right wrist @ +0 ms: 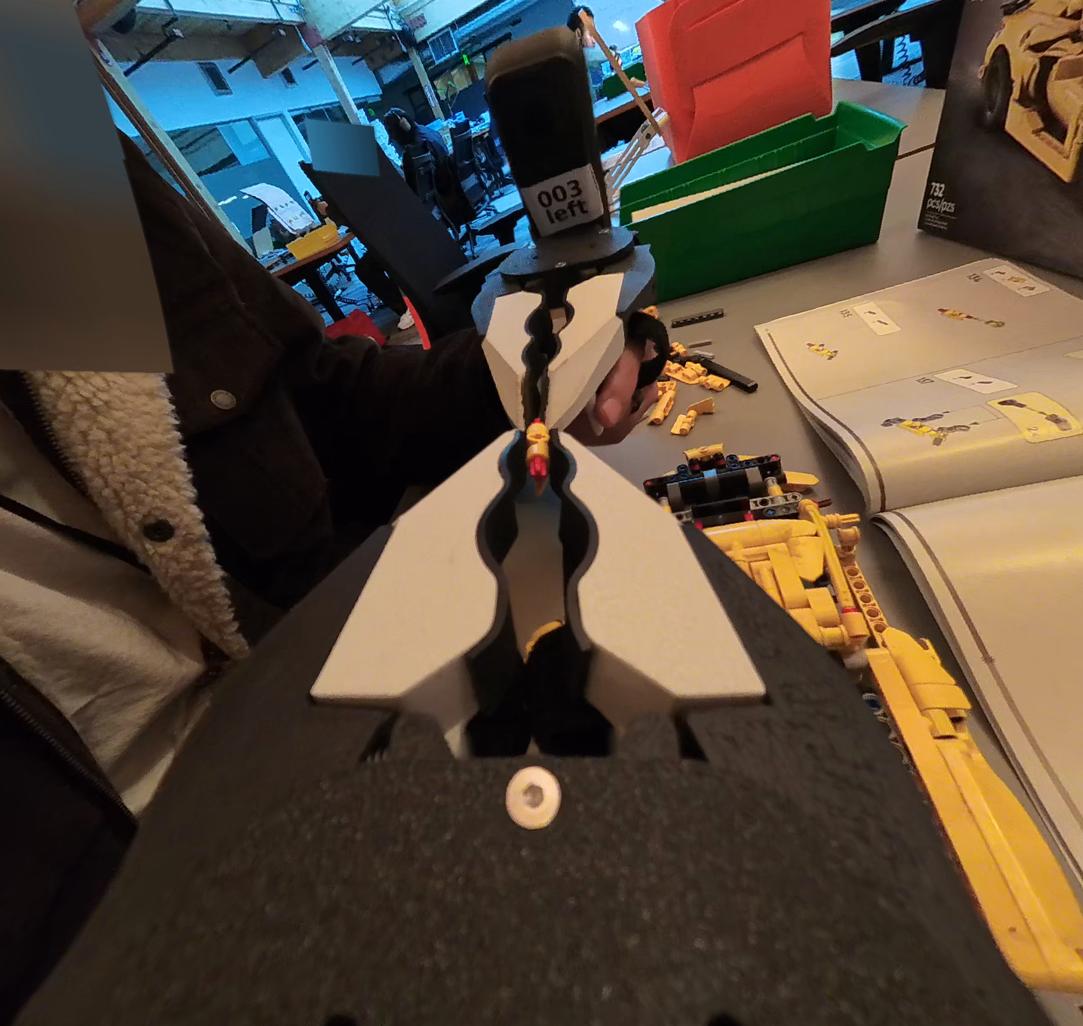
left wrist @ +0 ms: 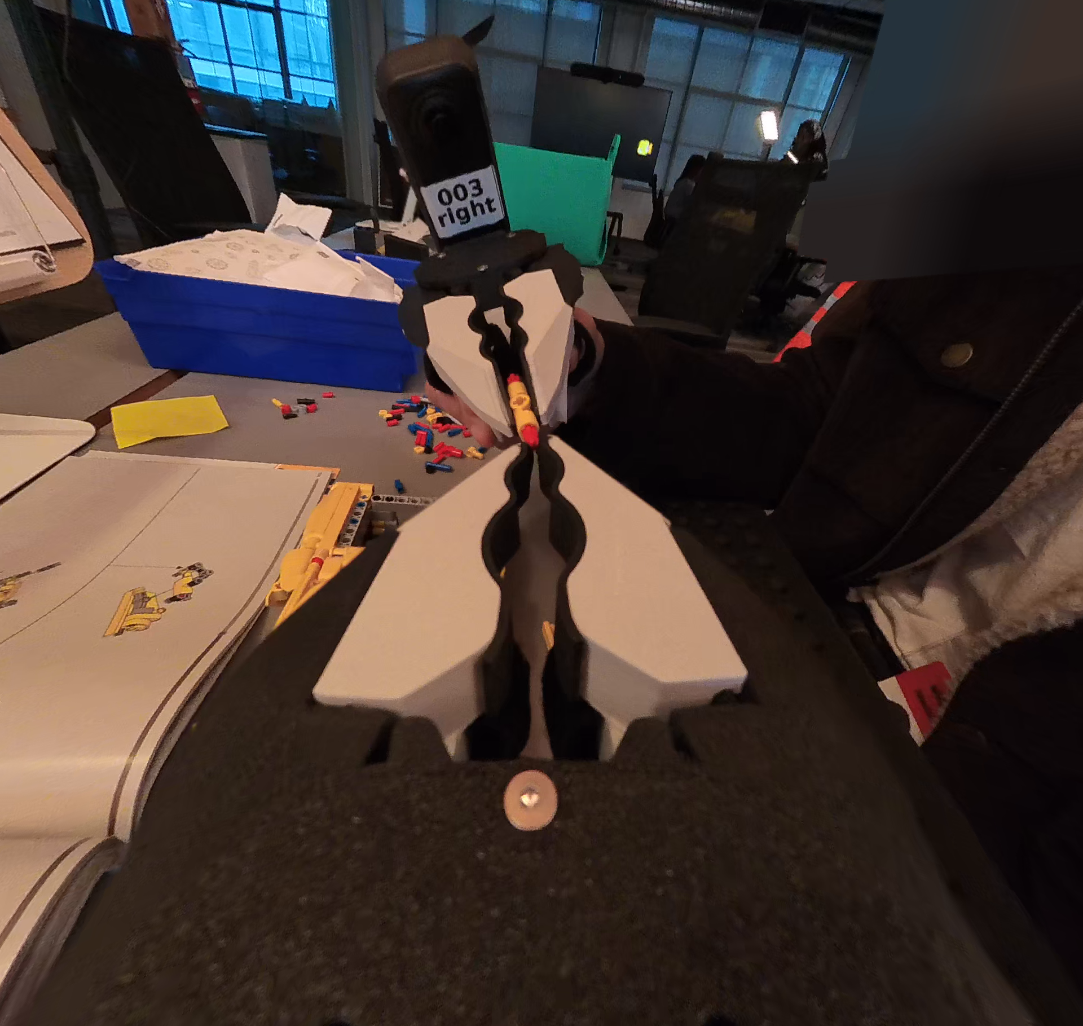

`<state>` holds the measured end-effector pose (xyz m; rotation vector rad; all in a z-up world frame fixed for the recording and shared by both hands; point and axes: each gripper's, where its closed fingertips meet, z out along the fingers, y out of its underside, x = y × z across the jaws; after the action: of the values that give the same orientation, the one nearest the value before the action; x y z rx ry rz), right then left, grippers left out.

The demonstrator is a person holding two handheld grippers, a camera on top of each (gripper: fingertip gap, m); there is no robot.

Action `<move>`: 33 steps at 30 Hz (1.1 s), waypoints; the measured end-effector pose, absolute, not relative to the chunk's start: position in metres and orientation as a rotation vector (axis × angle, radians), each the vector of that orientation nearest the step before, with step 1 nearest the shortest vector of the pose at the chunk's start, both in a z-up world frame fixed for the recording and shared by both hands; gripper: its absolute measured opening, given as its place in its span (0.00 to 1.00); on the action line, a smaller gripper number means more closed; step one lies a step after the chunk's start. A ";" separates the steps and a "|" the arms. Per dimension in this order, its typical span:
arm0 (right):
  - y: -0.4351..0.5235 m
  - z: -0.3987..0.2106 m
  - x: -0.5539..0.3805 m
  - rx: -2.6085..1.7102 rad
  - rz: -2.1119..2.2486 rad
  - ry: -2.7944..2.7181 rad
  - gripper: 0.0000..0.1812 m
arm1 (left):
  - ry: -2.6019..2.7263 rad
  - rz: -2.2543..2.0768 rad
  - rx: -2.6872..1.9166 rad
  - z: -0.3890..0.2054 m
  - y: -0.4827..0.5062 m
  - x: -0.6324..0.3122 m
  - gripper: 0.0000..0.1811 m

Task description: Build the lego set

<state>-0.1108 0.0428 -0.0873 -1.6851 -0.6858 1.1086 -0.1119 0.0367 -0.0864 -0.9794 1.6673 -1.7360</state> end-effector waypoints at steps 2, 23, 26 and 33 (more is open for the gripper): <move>0.042 -0.090 -0.112 -1.703 1.102 -0.699 0.03 | 1.682 -1.745 -0.983 -0.088 0.035 -0.113 0.00; 0.029 -0.103 -0.119 -1.774 1.119 -0.791 0.03 | 1.849 -1.702 -0.974 -0.103 0.020 -0.118 0.00; 0.034 -0.094 -0.116 -1.718 1.041 -0.782 0.03 | 1.787 -1.749 -1.018 -0.095 0.024 -0.117 0.01; 0.070 -0.078 -0.094 -1.623 0.974 -0.496 0.03 | 1.499 -1.621 -1.156 -0.089 0.072 -0.147 0.02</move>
<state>-0.0938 0.0695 -0.0781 -1.6225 -0.4957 0.9738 -0.1473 0.0723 -0.0890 -1.1556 1.4994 -1.6215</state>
